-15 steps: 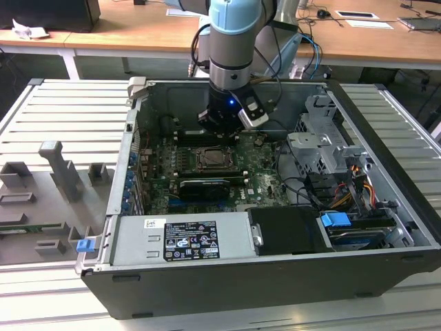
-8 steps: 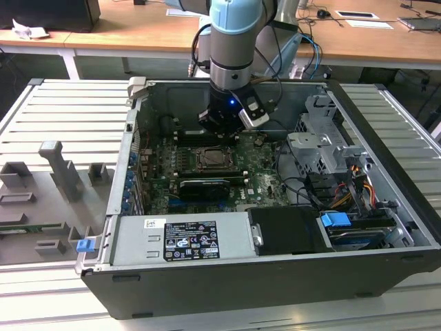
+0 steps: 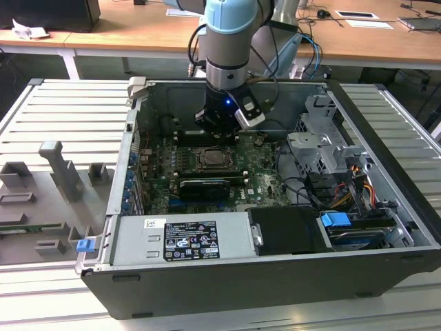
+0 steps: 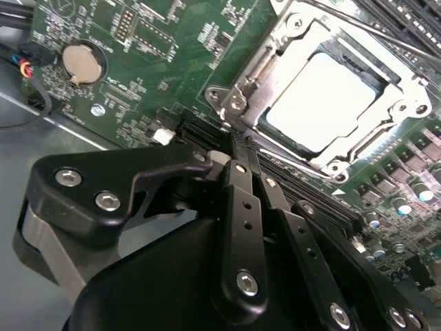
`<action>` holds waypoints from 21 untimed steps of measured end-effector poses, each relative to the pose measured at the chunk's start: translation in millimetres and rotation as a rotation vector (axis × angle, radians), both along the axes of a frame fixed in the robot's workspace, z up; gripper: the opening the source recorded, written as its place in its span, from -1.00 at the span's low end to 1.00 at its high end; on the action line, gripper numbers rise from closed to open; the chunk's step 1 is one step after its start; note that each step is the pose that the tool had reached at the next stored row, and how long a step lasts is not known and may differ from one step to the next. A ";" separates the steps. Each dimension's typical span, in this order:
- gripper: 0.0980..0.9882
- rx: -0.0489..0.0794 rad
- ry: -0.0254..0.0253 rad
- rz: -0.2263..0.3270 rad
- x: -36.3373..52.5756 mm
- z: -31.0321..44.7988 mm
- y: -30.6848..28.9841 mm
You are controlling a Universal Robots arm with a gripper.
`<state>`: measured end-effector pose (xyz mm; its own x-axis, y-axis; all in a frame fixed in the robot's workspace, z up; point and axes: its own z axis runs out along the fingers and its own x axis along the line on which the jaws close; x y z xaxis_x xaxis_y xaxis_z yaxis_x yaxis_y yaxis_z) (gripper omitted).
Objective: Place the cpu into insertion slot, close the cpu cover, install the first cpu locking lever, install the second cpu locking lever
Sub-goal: 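Install the first cpu locking lever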
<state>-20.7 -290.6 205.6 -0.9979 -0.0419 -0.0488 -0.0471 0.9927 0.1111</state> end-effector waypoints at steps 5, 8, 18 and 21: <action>-0.98 0.000 0.0000 0.000 -3.3 0.0 0.0; -0.98 -0.004 0.0000 0.000 -3.4 -0.4 0.0; -0.98 -0.035 0.0000 0.000 -3.3 -2.9 0.0; -0.98 -0.035 0.0000 0.000 -3.4 -3.8 -0.1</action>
